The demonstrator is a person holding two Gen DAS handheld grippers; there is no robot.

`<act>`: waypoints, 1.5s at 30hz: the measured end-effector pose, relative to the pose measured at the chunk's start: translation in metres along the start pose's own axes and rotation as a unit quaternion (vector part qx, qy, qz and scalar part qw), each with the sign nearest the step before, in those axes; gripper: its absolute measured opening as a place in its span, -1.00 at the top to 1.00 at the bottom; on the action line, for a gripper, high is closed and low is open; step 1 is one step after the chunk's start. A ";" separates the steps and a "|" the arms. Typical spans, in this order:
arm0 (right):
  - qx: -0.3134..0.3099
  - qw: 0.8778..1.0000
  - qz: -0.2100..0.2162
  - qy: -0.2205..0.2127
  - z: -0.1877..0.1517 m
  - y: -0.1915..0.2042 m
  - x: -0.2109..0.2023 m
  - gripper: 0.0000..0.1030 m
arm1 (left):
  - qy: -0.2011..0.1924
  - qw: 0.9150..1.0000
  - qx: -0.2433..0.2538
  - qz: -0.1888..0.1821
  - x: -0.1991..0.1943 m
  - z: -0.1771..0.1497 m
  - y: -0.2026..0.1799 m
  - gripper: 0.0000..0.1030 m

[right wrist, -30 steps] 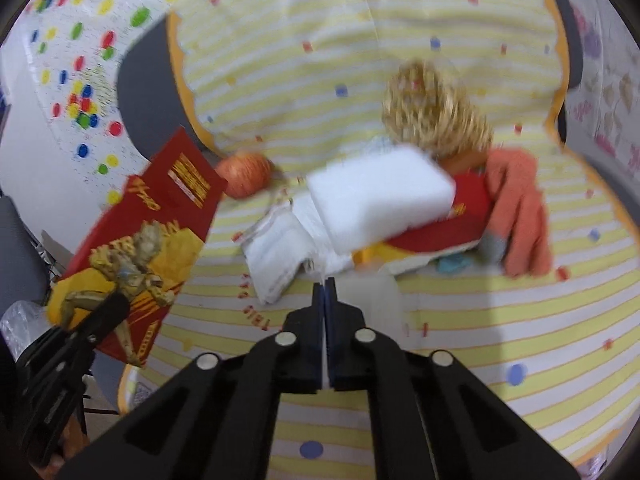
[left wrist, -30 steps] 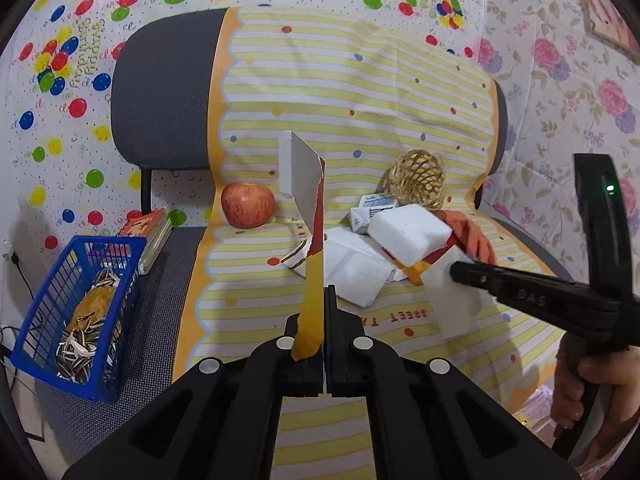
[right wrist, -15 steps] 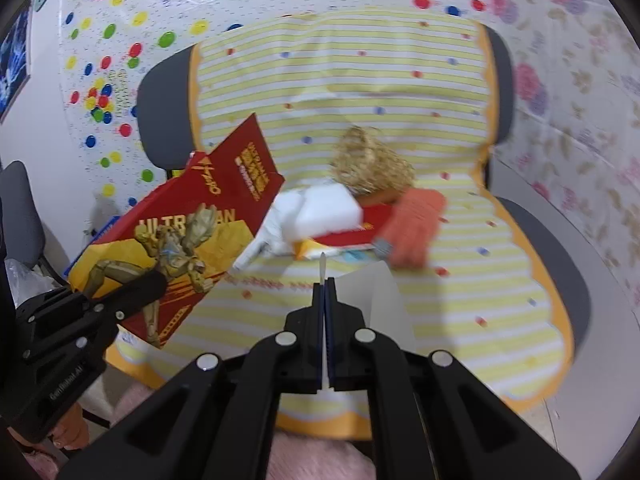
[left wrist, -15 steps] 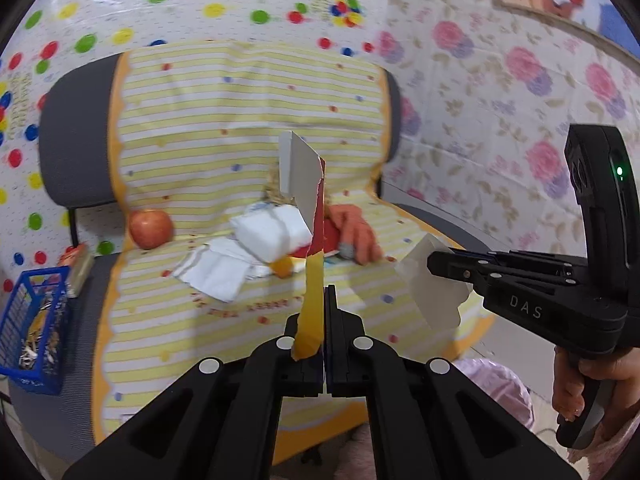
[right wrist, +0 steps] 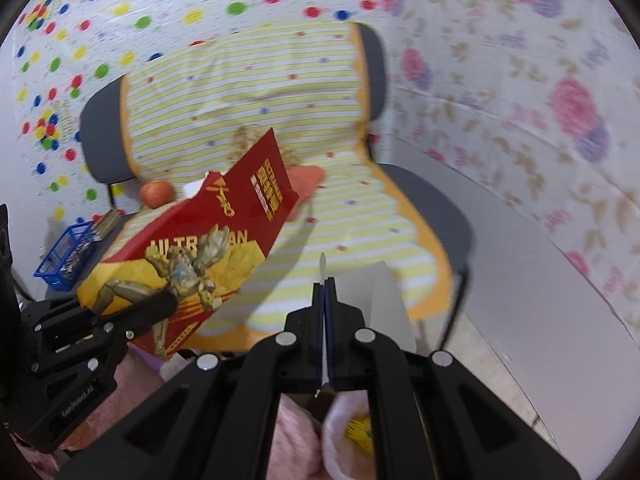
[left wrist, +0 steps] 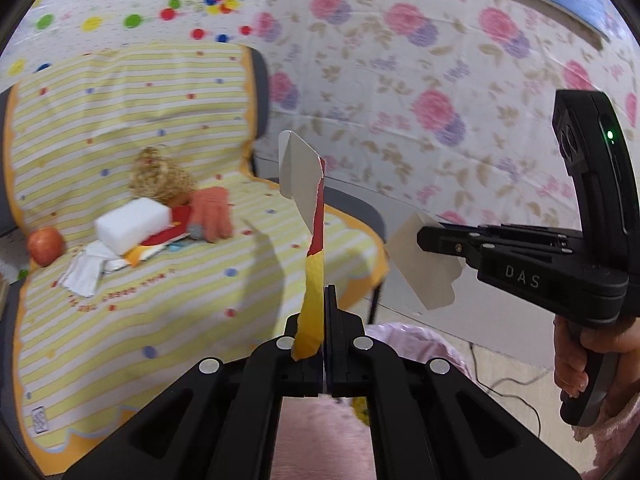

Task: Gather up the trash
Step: 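Carry the box and paper sheet with both grippers over the bin, then open both grippers to drop the box and paper into the bin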

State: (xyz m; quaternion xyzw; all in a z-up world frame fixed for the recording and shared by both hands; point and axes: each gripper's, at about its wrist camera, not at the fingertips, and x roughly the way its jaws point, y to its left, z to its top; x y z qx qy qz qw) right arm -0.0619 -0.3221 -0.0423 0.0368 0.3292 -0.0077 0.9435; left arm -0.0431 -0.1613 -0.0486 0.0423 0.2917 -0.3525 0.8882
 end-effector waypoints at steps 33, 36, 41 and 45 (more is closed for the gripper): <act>0.121 0.987 -0.069 0.081 -0.096 -0.118 0.026 0.27 | 0.096 0.991 0.044 -0.079 0.104 -0.018 -0.090 0.25; 0.128 0.987 -0.062 0.080 -0.095 -0.120 0.026 0.26 | 0.095 0.993 0.034 -0.067 0.100 -0.016 -0.080 0.17; 0.129 0.987 -0.052 0.075 -0.090 -0.114 0.022 0.24 | 0.085 0.995 0.014 -0.045 0.087 -0.015 -0.060 0.13; 0.120 0.990 -0.046 0.063 -0.078 -0.103 0.012 0.24 | 0.073 0.997 0.007 -0.018 0.069 -0.012 -0.046 0.12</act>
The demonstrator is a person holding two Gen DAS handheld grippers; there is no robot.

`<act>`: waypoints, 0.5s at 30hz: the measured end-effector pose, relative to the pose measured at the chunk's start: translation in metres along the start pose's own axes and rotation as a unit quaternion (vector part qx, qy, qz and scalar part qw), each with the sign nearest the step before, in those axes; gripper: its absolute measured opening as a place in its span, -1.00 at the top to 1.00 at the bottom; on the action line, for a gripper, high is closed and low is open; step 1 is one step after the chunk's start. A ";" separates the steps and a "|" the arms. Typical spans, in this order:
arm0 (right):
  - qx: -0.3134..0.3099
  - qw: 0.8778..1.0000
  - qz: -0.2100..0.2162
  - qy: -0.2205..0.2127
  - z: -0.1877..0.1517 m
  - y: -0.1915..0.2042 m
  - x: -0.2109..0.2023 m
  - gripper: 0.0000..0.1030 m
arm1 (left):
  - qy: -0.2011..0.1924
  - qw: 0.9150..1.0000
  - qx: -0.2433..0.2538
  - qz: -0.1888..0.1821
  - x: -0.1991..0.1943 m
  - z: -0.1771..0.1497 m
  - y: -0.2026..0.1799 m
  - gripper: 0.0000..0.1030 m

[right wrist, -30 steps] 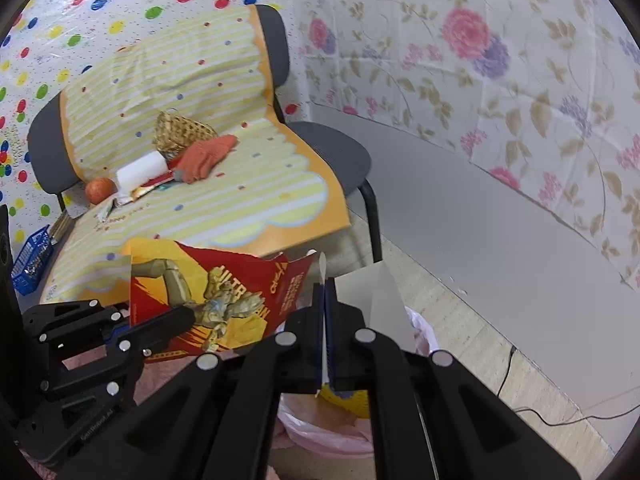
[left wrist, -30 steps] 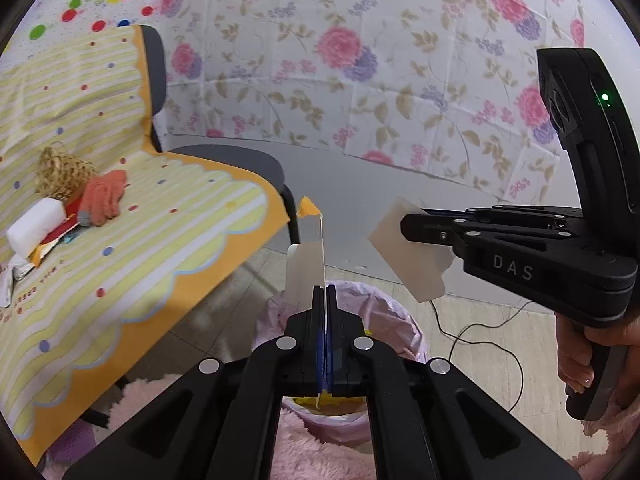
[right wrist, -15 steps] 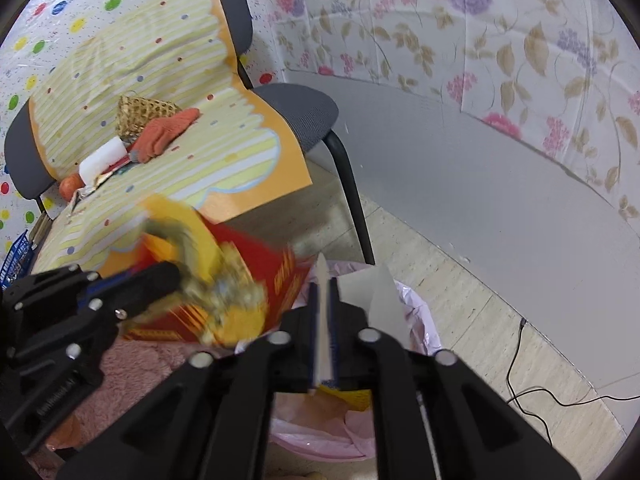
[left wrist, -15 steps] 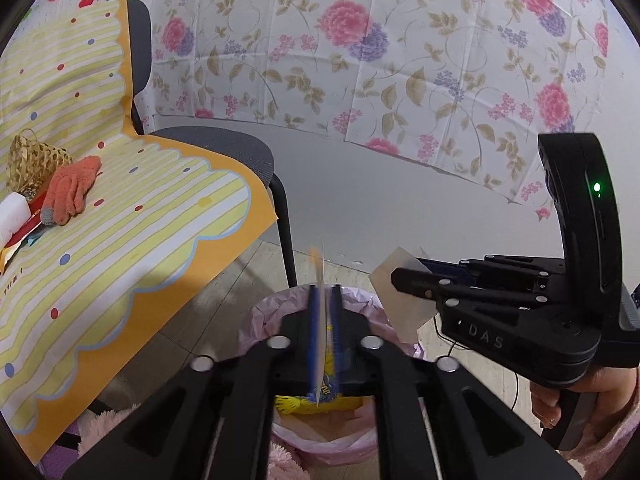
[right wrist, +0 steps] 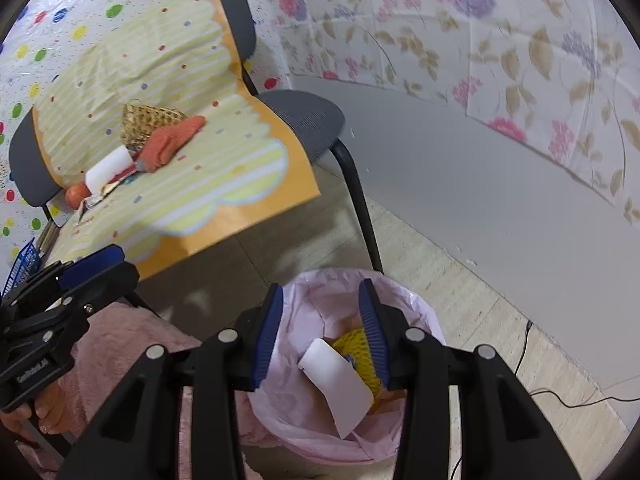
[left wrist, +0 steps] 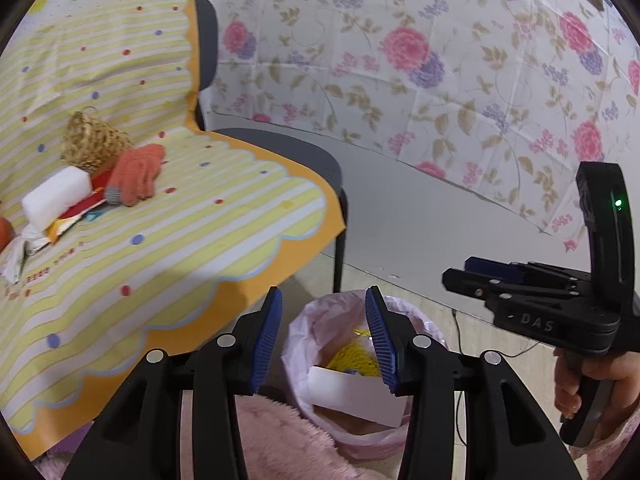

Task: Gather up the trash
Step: 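Open both grippers to drop the box and paper into the bin, then bring both grippers back above the chair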

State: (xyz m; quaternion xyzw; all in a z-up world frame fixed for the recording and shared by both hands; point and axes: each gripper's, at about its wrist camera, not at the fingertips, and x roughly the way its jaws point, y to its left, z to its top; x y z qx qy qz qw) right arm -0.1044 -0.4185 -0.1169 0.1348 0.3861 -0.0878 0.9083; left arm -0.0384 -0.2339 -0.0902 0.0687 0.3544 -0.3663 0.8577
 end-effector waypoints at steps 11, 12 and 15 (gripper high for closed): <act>-0.041 0.998 0.037 -0.033 0.032 0.052 -0.029 0.24 | -0.028 0.996 -0.044 0.077 -0.052 0.006 0.047 0.03; -0.049 0.997 0.041 -0.035 0.036 0.059 -0.030 0.24 | -0.032 0.995 -0.049 0.085 -0.058 0.007 0.052 0.02; -0.067 0.996 0.053 -0.039 0.046 0.078 -0.029 0.24 | -0.040 0.992 -0.060 0.108 -0.071 0.008 0.067 -0.04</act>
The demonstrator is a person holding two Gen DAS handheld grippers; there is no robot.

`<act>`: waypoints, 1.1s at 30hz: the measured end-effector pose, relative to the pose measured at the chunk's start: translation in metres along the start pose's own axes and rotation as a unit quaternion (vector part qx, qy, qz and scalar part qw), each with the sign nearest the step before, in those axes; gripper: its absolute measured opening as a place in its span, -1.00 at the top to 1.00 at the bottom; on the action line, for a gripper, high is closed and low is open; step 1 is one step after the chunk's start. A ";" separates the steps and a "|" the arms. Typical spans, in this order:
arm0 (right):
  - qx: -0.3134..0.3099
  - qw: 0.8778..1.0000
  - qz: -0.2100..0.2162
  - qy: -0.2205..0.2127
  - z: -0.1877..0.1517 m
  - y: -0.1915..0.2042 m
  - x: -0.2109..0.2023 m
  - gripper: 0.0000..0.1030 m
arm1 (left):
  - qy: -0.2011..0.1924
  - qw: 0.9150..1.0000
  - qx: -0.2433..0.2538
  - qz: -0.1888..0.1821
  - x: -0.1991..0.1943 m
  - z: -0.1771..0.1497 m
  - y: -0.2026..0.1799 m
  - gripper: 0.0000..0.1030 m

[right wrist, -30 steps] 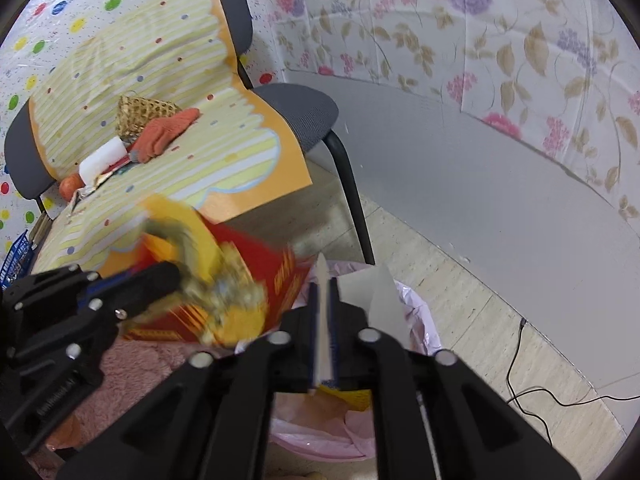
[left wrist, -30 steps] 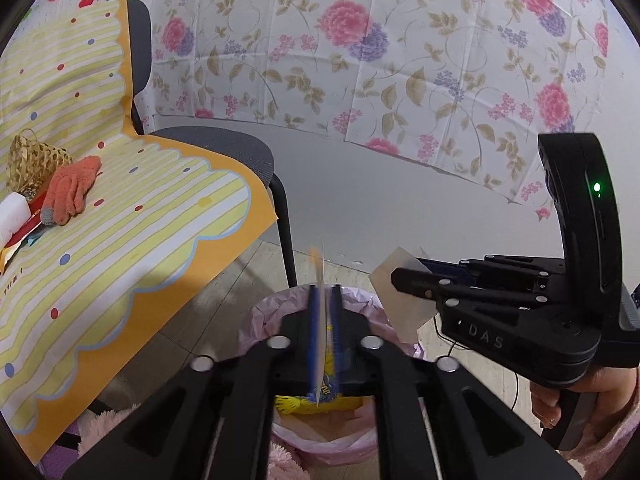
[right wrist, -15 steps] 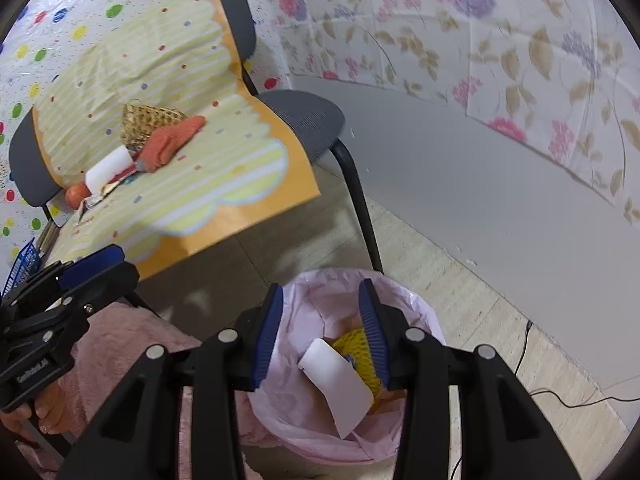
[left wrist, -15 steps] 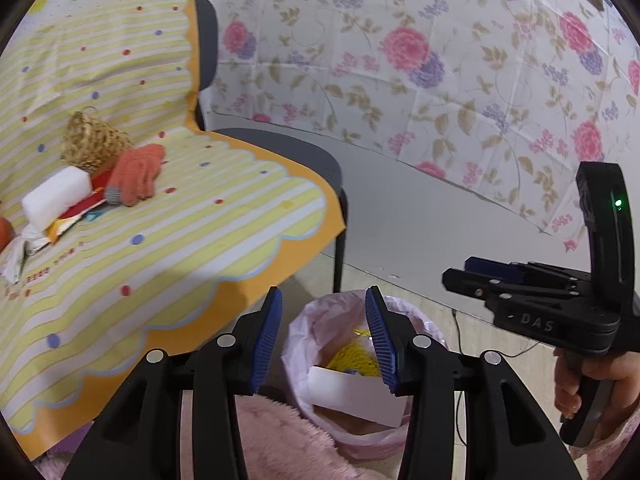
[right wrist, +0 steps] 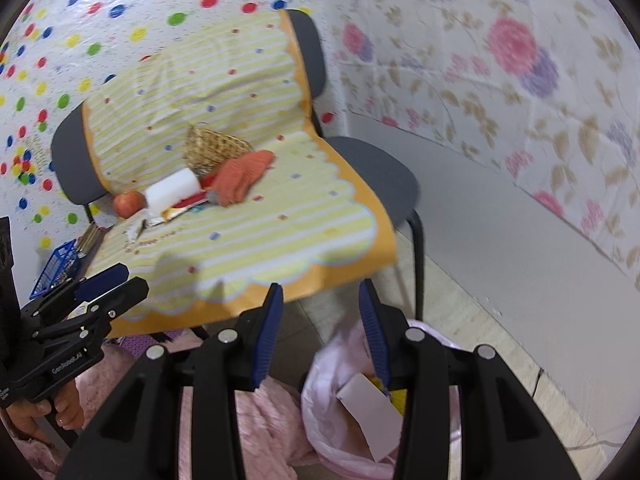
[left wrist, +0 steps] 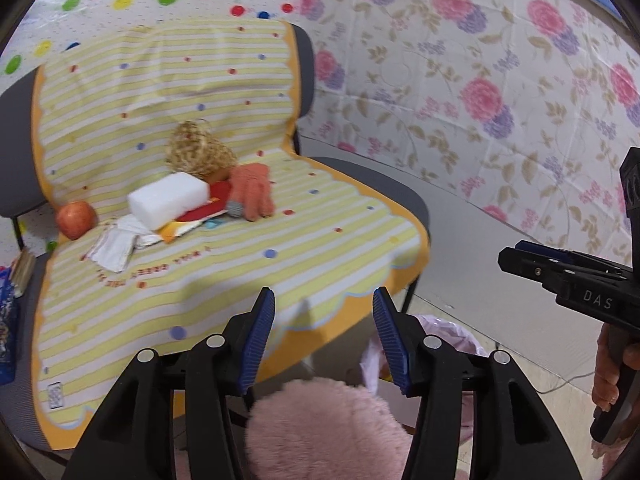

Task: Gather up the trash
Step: 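Bring both grippers back above the chair, then grasp the white napkin with the left gripper and lift it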

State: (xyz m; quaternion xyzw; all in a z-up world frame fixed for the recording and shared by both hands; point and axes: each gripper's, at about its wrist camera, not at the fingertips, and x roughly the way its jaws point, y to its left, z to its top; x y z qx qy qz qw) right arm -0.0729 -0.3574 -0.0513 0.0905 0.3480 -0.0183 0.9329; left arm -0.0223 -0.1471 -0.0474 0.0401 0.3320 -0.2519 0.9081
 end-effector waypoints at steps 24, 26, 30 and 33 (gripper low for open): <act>-0.101 0.993 0.052 0.007 0.071 0.110 0.106 0.07 | -0.005 0.977 -0.140 0.163 0.006 0.016 0.162 -0.48; -0.102 0.994 0.048 0.009 0.072 0.111 0.116 0.06 | -0.003 0.974 -0.149 0.170 0.016 0.019 0.172 -0.50; -0.105 0.994 0.040 0.011 0.077 0.113 0.135 0.05 | 0.004 0.969 -0.170 0.178 0.039 0.028 0.189 -0.52; -0.104 0.994 0.031 0.011 0.080 0.112 0.146 0.05 | 0.014 0.966 -0.179 0.188 0.059 0.034 0.200 -0.52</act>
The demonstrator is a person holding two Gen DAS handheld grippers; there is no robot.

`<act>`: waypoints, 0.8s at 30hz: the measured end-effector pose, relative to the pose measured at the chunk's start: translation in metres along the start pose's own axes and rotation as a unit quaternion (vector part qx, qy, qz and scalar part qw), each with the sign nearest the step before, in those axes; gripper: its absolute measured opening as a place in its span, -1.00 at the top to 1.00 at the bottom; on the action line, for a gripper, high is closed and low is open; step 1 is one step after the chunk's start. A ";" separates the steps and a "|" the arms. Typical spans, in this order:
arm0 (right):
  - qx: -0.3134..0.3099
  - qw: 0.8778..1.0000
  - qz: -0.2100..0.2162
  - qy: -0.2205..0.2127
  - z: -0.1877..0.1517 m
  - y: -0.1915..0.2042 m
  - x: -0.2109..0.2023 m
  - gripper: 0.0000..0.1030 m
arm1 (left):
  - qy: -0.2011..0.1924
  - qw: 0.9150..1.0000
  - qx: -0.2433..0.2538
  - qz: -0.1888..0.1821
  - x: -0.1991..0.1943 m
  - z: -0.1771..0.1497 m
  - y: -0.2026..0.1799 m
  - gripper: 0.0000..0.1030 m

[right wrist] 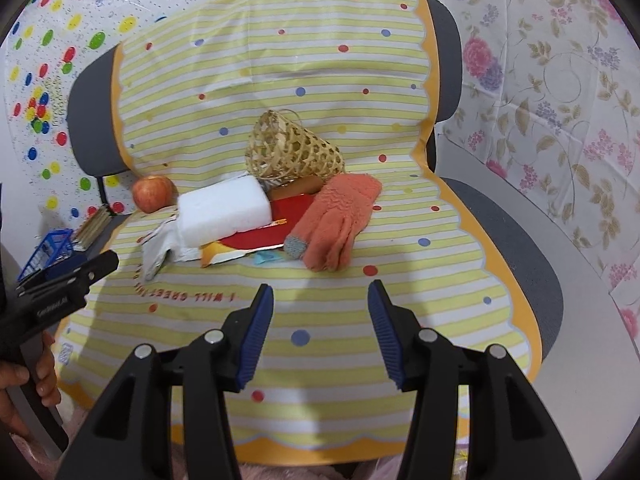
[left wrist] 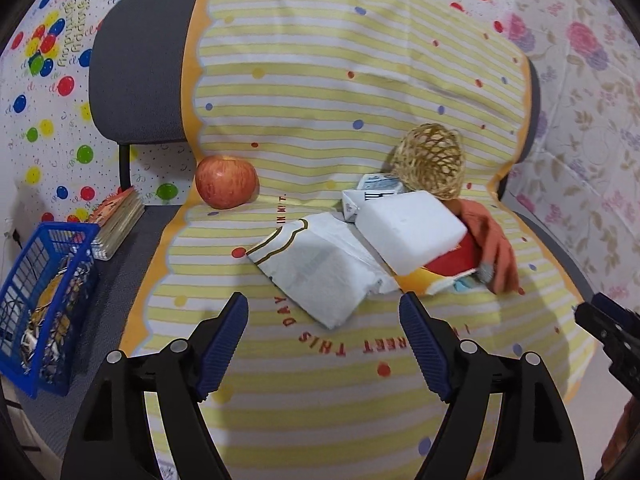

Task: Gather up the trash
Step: 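Grasp the white napkin with the left gripper and lift it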

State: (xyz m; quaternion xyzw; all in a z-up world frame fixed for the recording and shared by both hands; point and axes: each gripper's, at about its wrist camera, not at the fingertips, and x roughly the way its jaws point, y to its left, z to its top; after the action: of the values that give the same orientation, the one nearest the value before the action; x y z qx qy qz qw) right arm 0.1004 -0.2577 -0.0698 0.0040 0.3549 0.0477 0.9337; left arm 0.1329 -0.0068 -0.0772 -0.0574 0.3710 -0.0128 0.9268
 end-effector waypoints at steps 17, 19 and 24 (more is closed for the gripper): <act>0.018 1.000 -0.007 0.016 -0.008 -0.019 0.018 -0.04 | 0.092 0.991 -0.035 0.093 0.101 0.020 -0.028 -0.49; 0.018 1.000 -0.008 0.016 -0.009 -0.018 0.016 -0.04 | 0.090 0.991 -0.028 0.099 0.100 0.018 -0.033 -0.33; 0.022 1.000 -0.009 0.014 -0.015 -0.018 0.006 -0.04 | 0.088 0.992 -0.029 0.083 0.086 0.015 -0.033 0.24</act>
State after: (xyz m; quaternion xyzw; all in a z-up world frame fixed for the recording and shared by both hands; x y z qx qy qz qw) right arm 0.0969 -0.2754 -0.0855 0.0210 0.3688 0.0317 0.9287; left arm 0.2059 -0.0433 -0.1219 -0.0514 0.4549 0.0701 0.8863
